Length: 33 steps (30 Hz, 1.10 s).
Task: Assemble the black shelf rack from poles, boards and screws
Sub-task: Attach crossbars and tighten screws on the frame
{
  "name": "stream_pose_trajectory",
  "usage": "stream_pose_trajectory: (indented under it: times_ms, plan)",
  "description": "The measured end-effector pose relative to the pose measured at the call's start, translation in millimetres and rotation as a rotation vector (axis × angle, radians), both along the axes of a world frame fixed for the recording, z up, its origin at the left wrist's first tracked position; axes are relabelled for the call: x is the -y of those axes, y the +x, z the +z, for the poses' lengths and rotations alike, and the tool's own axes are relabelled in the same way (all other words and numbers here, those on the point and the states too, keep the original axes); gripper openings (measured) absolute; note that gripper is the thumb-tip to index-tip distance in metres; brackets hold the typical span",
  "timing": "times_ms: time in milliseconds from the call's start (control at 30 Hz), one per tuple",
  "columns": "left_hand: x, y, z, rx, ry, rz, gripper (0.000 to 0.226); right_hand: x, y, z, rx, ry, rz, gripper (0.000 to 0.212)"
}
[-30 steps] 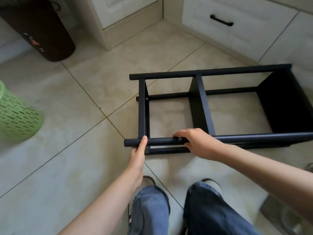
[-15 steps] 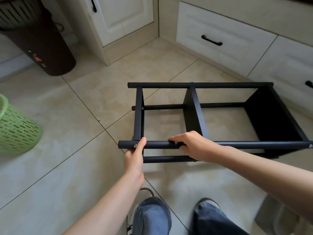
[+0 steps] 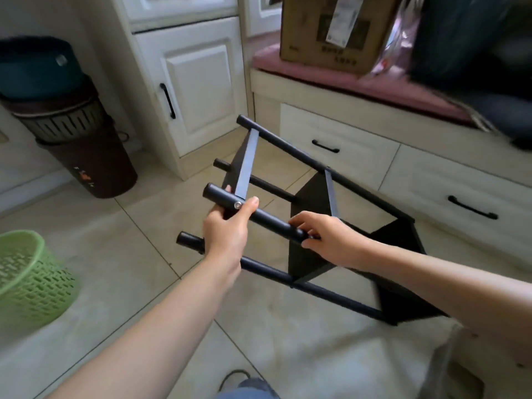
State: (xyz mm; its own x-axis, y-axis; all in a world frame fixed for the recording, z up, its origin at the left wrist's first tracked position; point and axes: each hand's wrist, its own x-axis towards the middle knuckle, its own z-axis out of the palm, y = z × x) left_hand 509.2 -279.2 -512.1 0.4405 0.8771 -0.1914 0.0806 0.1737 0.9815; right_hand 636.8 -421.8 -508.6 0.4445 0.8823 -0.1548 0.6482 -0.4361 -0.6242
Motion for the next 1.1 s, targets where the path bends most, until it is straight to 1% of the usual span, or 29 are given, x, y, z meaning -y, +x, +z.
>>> stream_pose_trajectory:
  times_ms: [100, 133, 200, 267, 333, 367, 433, 467, 600, 767, 867, 933, 967, 1100]
  plan:
    - [11.3, 18.2, 42.4, 0.017, 0.124, -0.069, 0.055, 20.1, 1.9, 28.5, -0.018, 0.08, -0.073, 0.042]
    - [17.8, 22.4, 56.6, 0.017, 0.15, -0.086, 0.049, 27.4, 1.7, 35.6, -0.016, 0.11, -0.096, 0.042]
    - [30.3, 32.7, 77.6, -0.01, 0.241, -0.108, 0.023, 42.6, 0.6, 45.0, -0.014, 0.175, -0.152, 0.042]
    - [49.1, 39.5, 97.3, -0.041, 0.347, -0.123, 0.025, 58.7, -2.0, 51.5, -0.042, 0.231, -0.213, 0.043]
    - [67.2, 45.0, 112.5, -0.076, 0.458, -0.088, 0.017, 74.5, -5.0, 56.3, -0.079, 0.289, -0.271, 0.042]
    - [75.8, 47.1, 118.8, -0.11, 0.51, -0.081, 0.02, 82.0, -6.7, 58.0, -0.105, 0.318, -0.297, 0.042]
    - [94.2, 48.6, 132.0, -0.167, 0.609, -0.1, 0.036, 96.4, -10.6, 60.8, -0.16, 0.377, -0.342, 0.041]
    - [101.4, 49.5, 136.5, -0.182, 0.659, -0.113, 0.038, 102.6, -12.5, 61.4, -0.185, 0.401, -0.362, 0.041]
    - [123.5, 53.0, 142.4, -0.123, 0.8, -0.149, 0.029, 121.4, -21.1, 60.6, -0.255, 0.472, -0.403, 0.04]
    - [137.7, 54.1, 133.0, -0.026, 0.949, -0.135, 0.015, 126.6, -31.6, 54.8, -0.327, 0.551, -0.45, 0.039]
    - [142.1, 48.8, 118.7, 0.015, 1.017, -0.137, 0.027, 124.2, -35.8, 48.9, -0.33, 0.594, -0.481, 0.04]
    - [141.3, 46.5, 109.8, 0.006, 1.058, -0.19, 0.056, 123.0, -37.2, 45.7, -0.334, 0.613, -0.498, 0.04]
    - [138.7, 46.3, 107.8, 0.01, 1.058, -0.214, 0.064, 122.3, -36.8, 44.7, -0.341, 0.616, -0.498, 0.039]
    - [130.2, 42.5, 108.5, 0.069, 1.037, -0.277, 0.069, 123.3, -31.3, 46.6, -0.426, 0.574, -0.471, 0.03]
